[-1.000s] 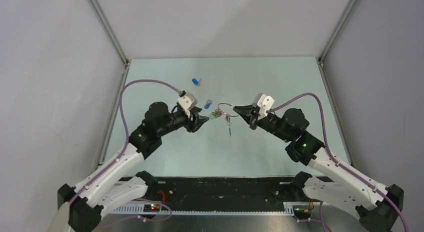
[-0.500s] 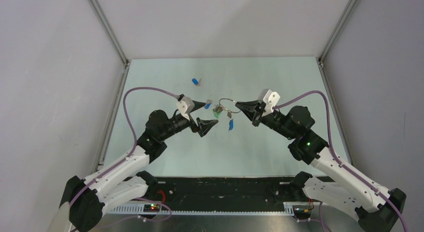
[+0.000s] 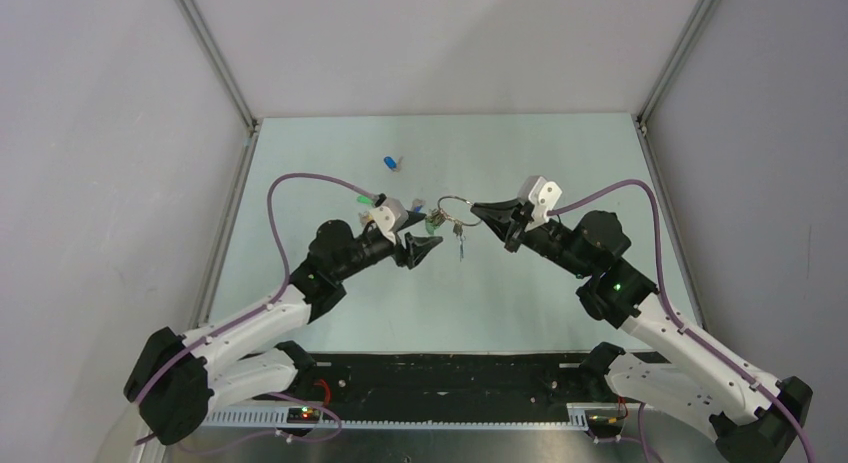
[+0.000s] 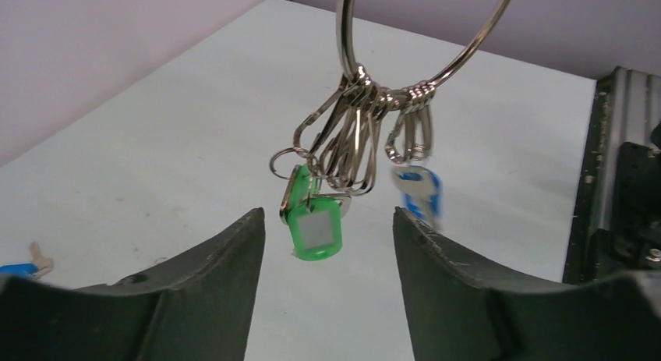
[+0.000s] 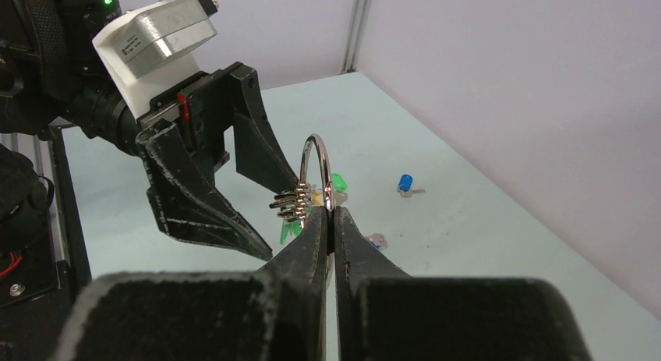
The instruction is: Remove the keys from the keyring
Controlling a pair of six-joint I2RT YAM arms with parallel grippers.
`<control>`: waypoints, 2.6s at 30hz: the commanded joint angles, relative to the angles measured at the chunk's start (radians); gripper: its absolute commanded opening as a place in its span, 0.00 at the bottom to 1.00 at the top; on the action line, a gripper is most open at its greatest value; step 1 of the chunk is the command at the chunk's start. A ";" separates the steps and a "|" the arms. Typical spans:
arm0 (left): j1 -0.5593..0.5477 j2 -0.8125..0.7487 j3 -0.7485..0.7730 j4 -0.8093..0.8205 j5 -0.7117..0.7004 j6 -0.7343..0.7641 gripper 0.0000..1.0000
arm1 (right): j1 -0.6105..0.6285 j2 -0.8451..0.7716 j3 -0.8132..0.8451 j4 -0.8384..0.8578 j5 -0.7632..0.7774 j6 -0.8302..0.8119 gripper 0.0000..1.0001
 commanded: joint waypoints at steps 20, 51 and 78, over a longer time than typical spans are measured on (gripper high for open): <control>-0.009 -0.055 0.045 -0.077 -0.157 0.037 0.00 | -0.027 -0.039 0.060 0.005 0.050 0.035 0.00; -0.025 0.029 0.703 -1.143 -0.053 0.414 0.00 | 0.026 0.114 -0.067 0.167 -0.173 -0.027 0.33; -0.259 -0.054 0.722 -1.145 -0.465 1.084 0.00 | 0.042 0.281 -0.072 0.454 -0.329 -0.015 0.39</control>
